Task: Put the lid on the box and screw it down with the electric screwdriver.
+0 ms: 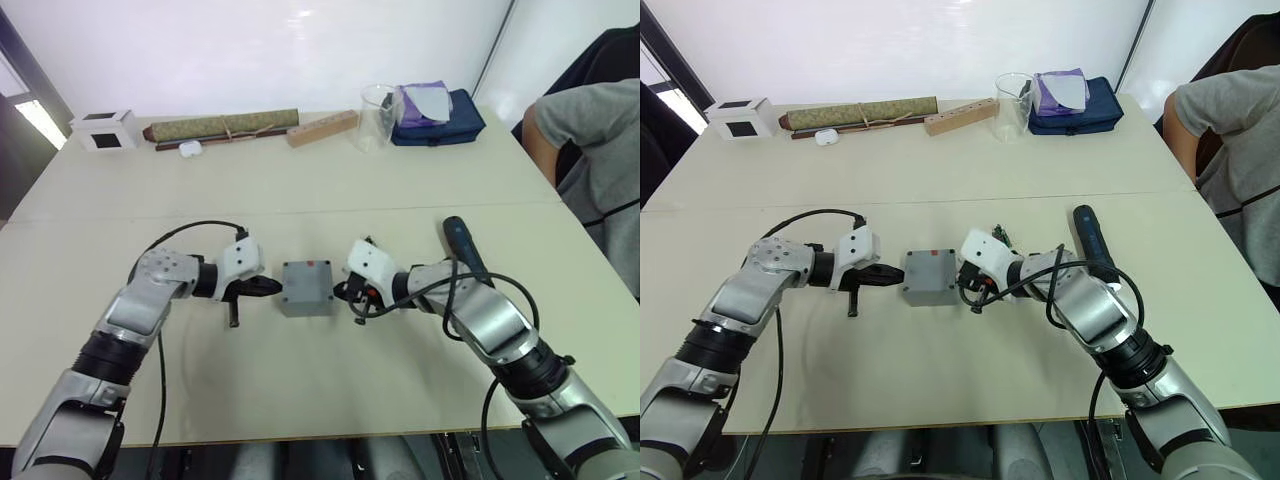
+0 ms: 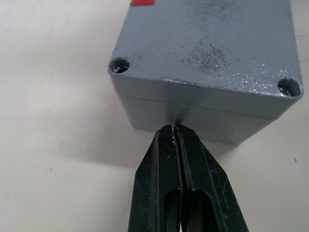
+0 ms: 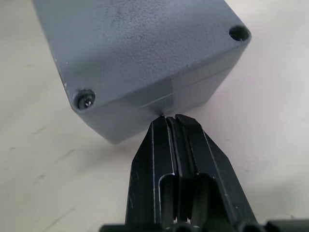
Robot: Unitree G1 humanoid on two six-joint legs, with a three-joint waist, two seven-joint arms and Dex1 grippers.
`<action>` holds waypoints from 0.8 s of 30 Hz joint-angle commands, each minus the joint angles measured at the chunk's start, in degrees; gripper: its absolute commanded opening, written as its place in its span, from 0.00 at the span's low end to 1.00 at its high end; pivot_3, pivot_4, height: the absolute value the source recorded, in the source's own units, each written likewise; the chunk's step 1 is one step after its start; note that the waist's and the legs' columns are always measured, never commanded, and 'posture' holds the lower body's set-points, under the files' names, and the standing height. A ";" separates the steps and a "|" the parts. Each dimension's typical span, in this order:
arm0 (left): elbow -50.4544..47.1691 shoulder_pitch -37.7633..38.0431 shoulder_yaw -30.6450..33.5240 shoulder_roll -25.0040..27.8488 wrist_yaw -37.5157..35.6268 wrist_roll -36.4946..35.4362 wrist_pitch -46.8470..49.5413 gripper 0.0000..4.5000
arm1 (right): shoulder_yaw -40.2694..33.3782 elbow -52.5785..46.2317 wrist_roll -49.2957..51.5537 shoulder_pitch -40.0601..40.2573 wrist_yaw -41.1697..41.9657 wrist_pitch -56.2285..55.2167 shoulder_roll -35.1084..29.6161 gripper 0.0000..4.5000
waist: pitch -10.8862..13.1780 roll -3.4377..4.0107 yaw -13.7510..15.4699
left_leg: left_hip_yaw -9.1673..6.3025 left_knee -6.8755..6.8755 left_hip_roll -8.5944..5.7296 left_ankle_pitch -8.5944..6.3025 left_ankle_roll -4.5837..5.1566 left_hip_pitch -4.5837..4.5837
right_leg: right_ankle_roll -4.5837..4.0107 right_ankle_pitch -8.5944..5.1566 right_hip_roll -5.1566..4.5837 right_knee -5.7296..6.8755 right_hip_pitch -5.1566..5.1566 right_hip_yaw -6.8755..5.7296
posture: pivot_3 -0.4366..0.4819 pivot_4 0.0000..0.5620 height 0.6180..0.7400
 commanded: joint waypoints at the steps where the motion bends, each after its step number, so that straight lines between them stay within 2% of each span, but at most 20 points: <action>1: -3.19 -0.24 1.27 0.99 -1.15 -1.24 -0.70 0.00 | -0.49 -4.07 0.41 -0.13 -0.38 -0.94 0.62 0.01 | 0.00 0.00 -0.02 | 0.00 0.03 0.00 0.00 0.00 0.00 | 0.00 0.00 0.00 0.03 0.00 0.00 | 0.48 0.27 0.97; 4: -6.30 0.73 3.05 3.10 -1.98 -3.03 0.96 0.00 | -4.79 -5.06 -1.40 1.05 -3.85 -2.66 -0.56 0.01 | 0.00 0.00 -0.02 | -0.01 0.08 0.00 0.00 0.00 0.00 | 0.00 0.00 0.01 0.07 0.00 0.00 | 0.48 0.27 0.97; 6: -9.47 0.44 5.30 4.25 -2.24 -5.92 4.00 0.00 | -11.62 -5.25 -1.53 2.77 -9.00 -7.09 1.88 0.01 | 0.01 -0.01 0.06 | -0.01 0.11 0.00 0.00 0.00 -0.01 | 0.00 0.00 0.00 0.10 0.00 0.00 | 0.48 0.27 0.97; 8: -12.27 -0.38 7.43 4.82 -2.05 -8.84 6.82 0.00 | -15.16 -4.73 -2.46 3.78 -11.34 -9.48 1.51 0.01 | 0.01 -0.01 0.20 | -0.03 0.19 0.00 0.00 0.00 -0.04 | 0.00 0.00 -0.01 0.13 0.00 0.00 | 0.48 0.27 0.97; 9: -12.91 -0.94 8.19 4.78 -1.73 -9.87 7.81 0.00 | -15.83 -4.17 -2.76 3.95 -11.96 -9.08 1.24 0.15 | 0.01 -0.01 0.29 | -0.03 0.22 0.00 0.00 0.00 -0.04 | 0.00 0.00 -0.02 0.14 0.00 0.00 | 0.48 0.27 0.97; 10: -13.34 -1.87 9.08 4.62 -1.12 -10.86 9.10 0.00 | -16.63 -3.36 -2.77 4.16 -12.51 -9.26 1.30 0.17 | 0.01 -0.01 0.33 | -0.01 0.29 -0.02 0.00 0.00 -0.04 | 0.00 0.00 -0.04 0.18 0.03 0.00 | 0.48 0.27 0.97; 16: -14.26 -5.82 10.03 2.91 1.50 -13.14 11.88 0.00 | -18.85 3.47 -1.90 3.83 -14.83 -10.07 4.44 0.70 | 0.01 -0.01 -0.13 | -0.03 0.37 -0.02 0.00 0.00 -0.01 | 0.00 0.00 0.01 0.27 0.06 0.00 | 0.48 0.27 0.97; 17: -14.50 -6.25 9.90 2.51 1.74 -13.49 12.12 0.00 | -19.30 5.17 -1.61 3.60 -15.42 -9.89 5.39 0.81 | 0.01 -0.01 -0.15 | -0.01 0.37 -0.01 0.00 0.00 0.01 | 0.00 0.00 0.02 0.28 0.06 0.03 | 0.48 0.27 0.97; 19: -14.87 -6.86 9.48 1.89 2.24 -13.73 12.44 0.00 | -20.24 8.86 -1.12 3.00 -16.44 -9.78 7.34 0.90 | 0.01 -0.01 -0.09 | -0.02 0.37 0.00 0.00 0.00 0.01 | 0.00 0.00 0.04 0.29 0.06 0.03 | 0.48 0.27 0.97; 24: -15.67 -7.39 8.87 1.07 3.24 -13.97 13.05 0.00 | -22.93 15.37 0.40 0.52 -18.51 -9.52 11.33 0.90 | 0.01 -0.01 -0.06 | 0.00 0.37 0.00 0.00 0.00 0.01 | 0.00 0.00 0.03 0.30 0.06 0.03 | 0.48 0.27 0.97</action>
